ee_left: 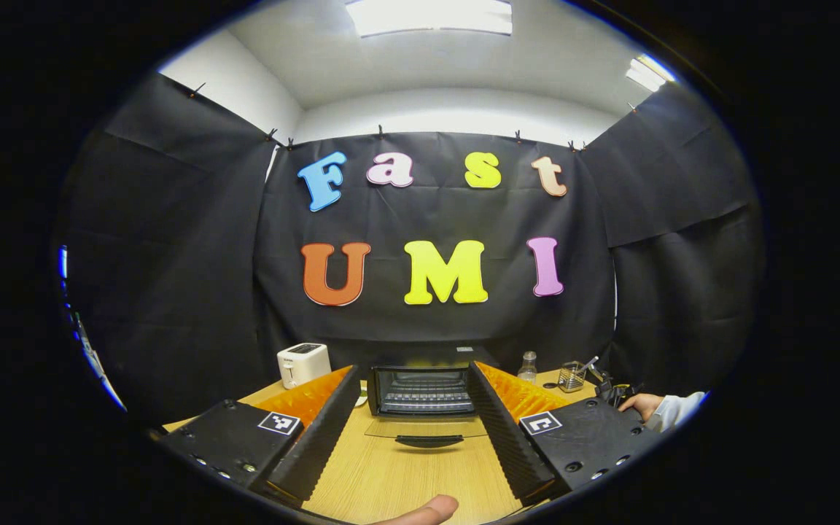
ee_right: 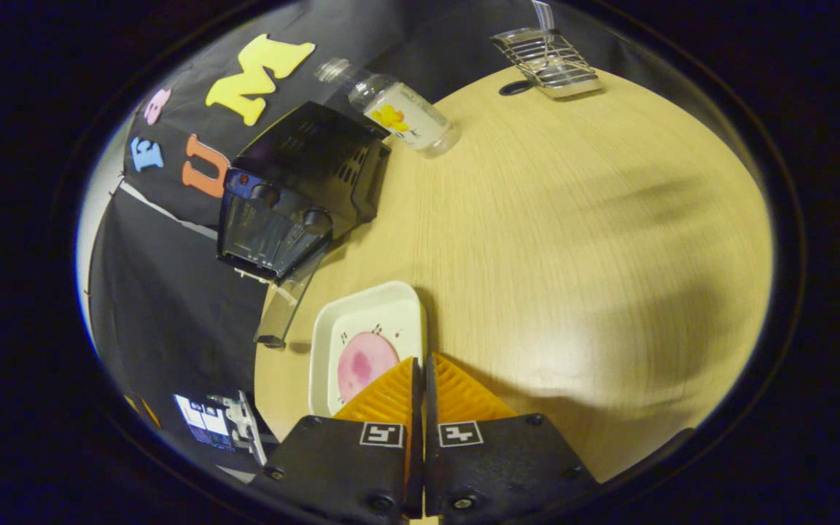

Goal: Open the electric oven with the left hand, put the food in, and close the electric oven.

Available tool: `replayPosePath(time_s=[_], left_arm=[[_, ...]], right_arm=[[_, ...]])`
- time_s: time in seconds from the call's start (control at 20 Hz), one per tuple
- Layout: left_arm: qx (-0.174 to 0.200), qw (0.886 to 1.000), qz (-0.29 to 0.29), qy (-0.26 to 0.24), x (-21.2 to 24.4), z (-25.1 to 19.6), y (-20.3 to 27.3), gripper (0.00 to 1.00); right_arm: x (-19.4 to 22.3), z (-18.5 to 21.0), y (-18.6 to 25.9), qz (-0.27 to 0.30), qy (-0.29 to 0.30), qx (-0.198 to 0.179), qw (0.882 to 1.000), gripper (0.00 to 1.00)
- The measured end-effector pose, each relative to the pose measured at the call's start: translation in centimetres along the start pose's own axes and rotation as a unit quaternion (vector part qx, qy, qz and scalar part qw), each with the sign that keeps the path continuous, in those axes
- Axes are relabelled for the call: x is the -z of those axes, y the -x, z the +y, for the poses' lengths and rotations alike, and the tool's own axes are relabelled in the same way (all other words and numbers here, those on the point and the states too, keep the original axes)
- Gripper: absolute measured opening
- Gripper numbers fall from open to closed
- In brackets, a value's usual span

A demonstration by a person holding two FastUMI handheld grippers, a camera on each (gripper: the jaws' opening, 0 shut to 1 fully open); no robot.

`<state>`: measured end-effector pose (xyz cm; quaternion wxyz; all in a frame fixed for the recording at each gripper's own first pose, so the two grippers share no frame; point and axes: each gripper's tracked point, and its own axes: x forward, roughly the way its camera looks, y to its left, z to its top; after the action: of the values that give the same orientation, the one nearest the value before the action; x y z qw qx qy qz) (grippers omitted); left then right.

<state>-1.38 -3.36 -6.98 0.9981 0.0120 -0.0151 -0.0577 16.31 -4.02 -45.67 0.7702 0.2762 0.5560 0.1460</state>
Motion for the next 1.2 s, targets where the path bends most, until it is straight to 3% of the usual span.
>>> replayPosePath(time_s=[0.2,0.45,0.65,1.0,1.2], left_arm=[[0.004,1.0,0.004,0.0,-0.4,0.3,1.8,0.94],[0.004,1.0,-0.012,0.005,-1.0,2.5,4.6,0.94],[-0.006,1.0,-0.02,0.021,-0.8,5.3,6.4,0.94],[-0.026,0.999,-0.022,-0.004,0.5,8.7,7.1,0.93],[-0.101,0.995,-0.014,-0.001,1.6,13.2,6.7,0.94]], right_arm=[[0.0,0.0,0.1,-0.017,-0.056,-0.005,0.998,0.05],[1.5,-0.9,2.8,-0.038,-0.092,0.035,0.994,0.04],[1.9,-1.2,6.5,-0.065,-0.084,0.065,0.992,0.04],[0.4,6.5,11.1,-0.103,-0.03,0.053,0.993,0.04],[1.3,13.6,9.8,-0.086,0.021,0.037,0.995,0.04]])
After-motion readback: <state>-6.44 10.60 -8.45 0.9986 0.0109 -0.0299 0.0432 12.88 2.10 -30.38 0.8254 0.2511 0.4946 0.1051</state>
